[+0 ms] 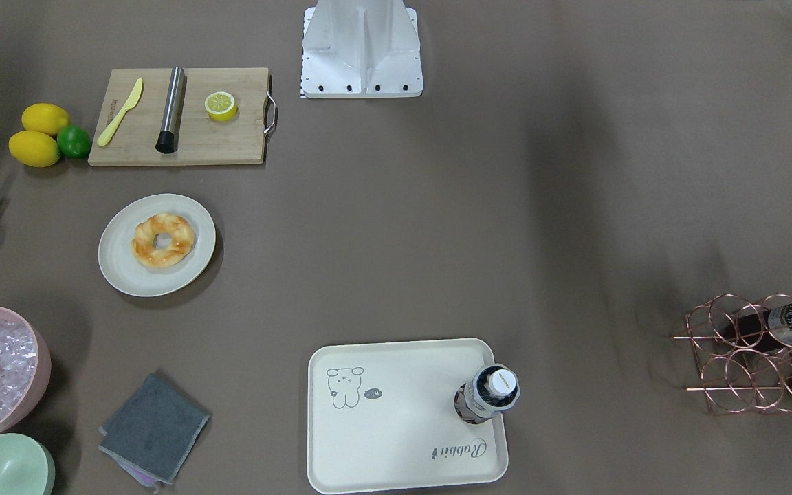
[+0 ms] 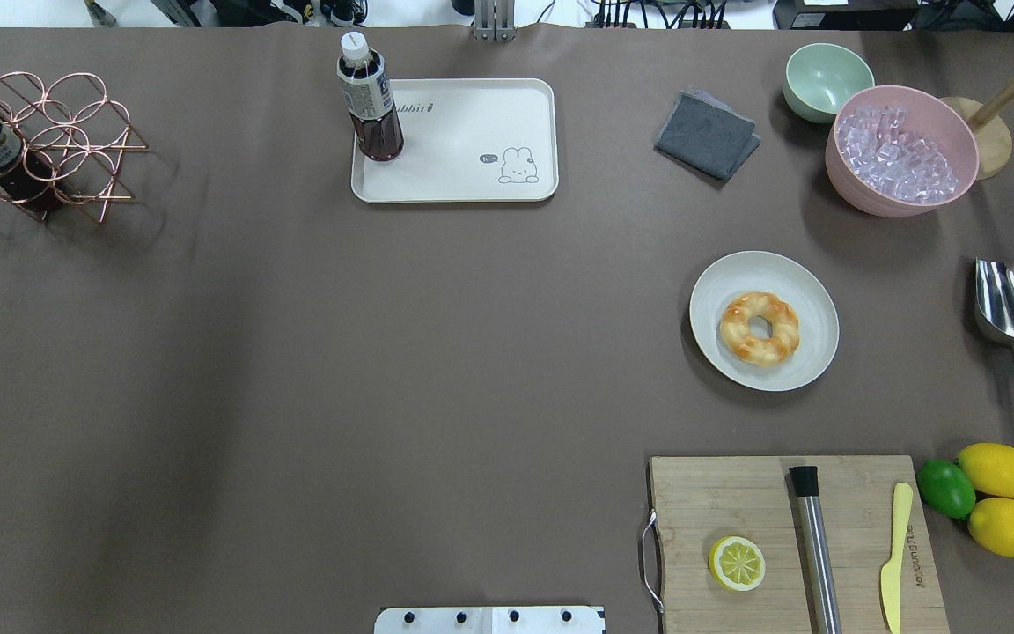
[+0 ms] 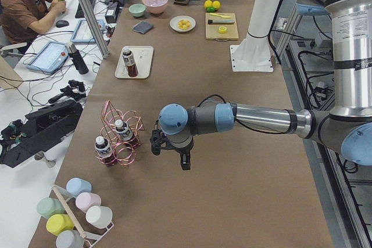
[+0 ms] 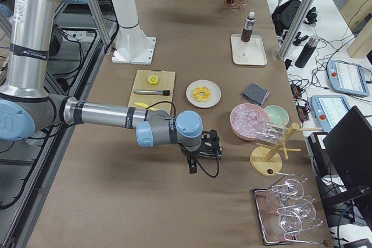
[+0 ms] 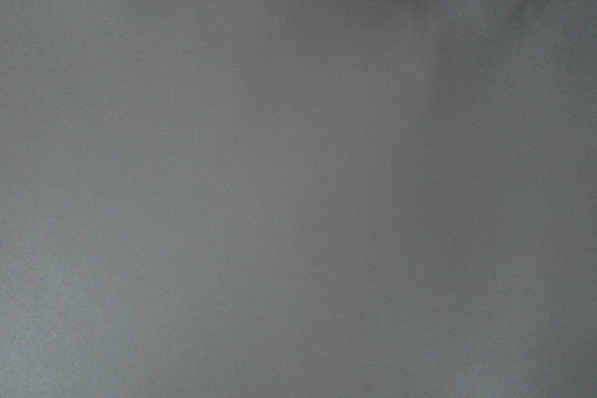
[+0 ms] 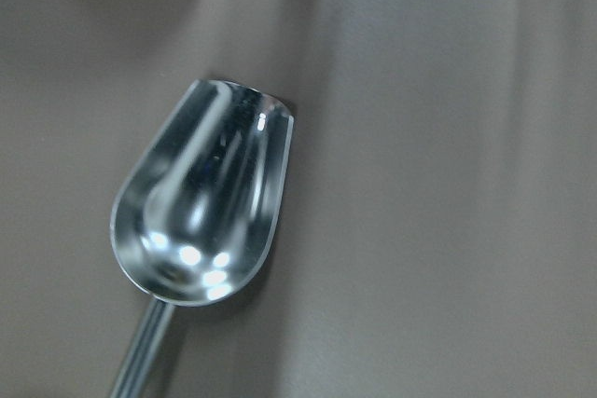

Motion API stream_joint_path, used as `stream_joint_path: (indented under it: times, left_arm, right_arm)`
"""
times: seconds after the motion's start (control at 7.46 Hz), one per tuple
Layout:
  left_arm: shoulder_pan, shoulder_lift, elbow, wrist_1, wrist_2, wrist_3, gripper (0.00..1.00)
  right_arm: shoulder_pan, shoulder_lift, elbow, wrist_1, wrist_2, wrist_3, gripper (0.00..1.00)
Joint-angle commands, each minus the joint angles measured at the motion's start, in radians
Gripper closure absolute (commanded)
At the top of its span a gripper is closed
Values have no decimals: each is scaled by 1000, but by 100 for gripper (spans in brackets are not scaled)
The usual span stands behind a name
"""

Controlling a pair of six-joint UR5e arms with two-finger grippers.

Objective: Place donut on tray

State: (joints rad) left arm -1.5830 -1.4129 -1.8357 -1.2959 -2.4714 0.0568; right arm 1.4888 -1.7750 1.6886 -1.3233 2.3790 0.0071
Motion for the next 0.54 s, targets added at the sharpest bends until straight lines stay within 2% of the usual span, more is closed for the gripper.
stream_joint_path:
  times: [0.0,0.13,0.4]
  left_arm:
    - [0,5,-2,0,-1,0,2]
    - [0,6,-2,0,-1,2,2]
    - [1,3,1,0,-1,2,2]
  right_arm:
    - [-147,135,34,-7,6,235,1]
    - [-222,164,58,2,3,422,1]
    - [-330,253,56,4,-7,641,1]
